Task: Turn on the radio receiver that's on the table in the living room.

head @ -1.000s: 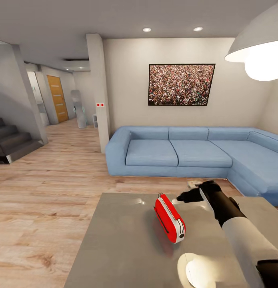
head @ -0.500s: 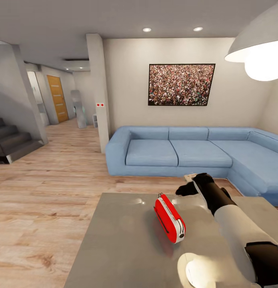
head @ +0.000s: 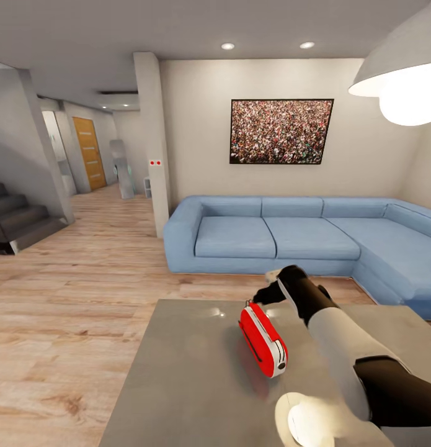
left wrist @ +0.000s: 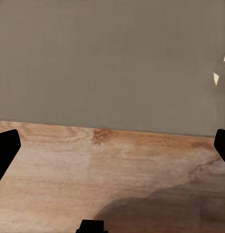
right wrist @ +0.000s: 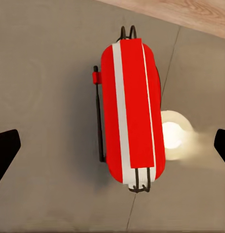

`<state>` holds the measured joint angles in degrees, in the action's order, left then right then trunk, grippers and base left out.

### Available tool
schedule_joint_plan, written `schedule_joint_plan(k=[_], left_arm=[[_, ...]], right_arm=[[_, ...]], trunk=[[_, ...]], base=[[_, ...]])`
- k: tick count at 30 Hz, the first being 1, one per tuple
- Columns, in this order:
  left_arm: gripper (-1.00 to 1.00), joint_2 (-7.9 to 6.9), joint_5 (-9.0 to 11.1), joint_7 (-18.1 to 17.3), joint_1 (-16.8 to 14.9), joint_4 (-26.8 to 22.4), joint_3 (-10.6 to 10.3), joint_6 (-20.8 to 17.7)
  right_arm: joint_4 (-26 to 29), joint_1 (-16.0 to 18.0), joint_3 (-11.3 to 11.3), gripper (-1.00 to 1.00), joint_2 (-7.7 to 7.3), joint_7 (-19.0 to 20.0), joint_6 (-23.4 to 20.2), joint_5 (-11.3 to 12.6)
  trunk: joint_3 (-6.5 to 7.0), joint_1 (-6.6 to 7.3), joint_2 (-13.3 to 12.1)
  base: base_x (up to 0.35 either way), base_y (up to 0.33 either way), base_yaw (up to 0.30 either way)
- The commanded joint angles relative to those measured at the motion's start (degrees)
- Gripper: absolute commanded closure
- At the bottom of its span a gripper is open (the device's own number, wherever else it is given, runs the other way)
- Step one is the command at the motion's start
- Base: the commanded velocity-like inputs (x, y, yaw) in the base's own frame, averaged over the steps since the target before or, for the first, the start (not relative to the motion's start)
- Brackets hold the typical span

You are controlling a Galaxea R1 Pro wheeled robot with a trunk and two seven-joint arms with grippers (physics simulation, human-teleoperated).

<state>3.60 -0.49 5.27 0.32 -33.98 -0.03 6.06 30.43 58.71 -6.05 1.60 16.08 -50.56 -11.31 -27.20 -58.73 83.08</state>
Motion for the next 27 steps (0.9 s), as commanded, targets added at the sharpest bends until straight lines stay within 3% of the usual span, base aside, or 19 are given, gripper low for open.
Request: schedule_joint_plan(k=[1, 19, 27], left_arm=[[-1.00, -0.01, 0.13, -0.03, 0.00, 0.29, 0.16, 0.03], [-1.00, -0.14, 0.32, 0.09, 0.01, 1.81, 0.20, 0.16], [-1.00, -0.15, 0.32, 0.09, 0.03, 1.81, 0.21, 0.17]], right_arm=[[-0.30, 0.06, -0.05, -1.00, 0.14, 0.03, 0.01, 0.00], [-0.38, 0.09, -0.10, -1.00, 0.20, 0.07, 0.02, -0.39], [-0.08, 0.09, -0.17, -1.00, -0.71, -0.07, 0.10, -0.52]], trunk=[[0.00, 0.00, 0.00], [0.00, 0.00, 0.00], [0.00, 0.00, 0.00]], base=[[0.000, 0.000, 0.000], [0.000, 0.000, 0.000], [0.000, 0.000, 0.000]])
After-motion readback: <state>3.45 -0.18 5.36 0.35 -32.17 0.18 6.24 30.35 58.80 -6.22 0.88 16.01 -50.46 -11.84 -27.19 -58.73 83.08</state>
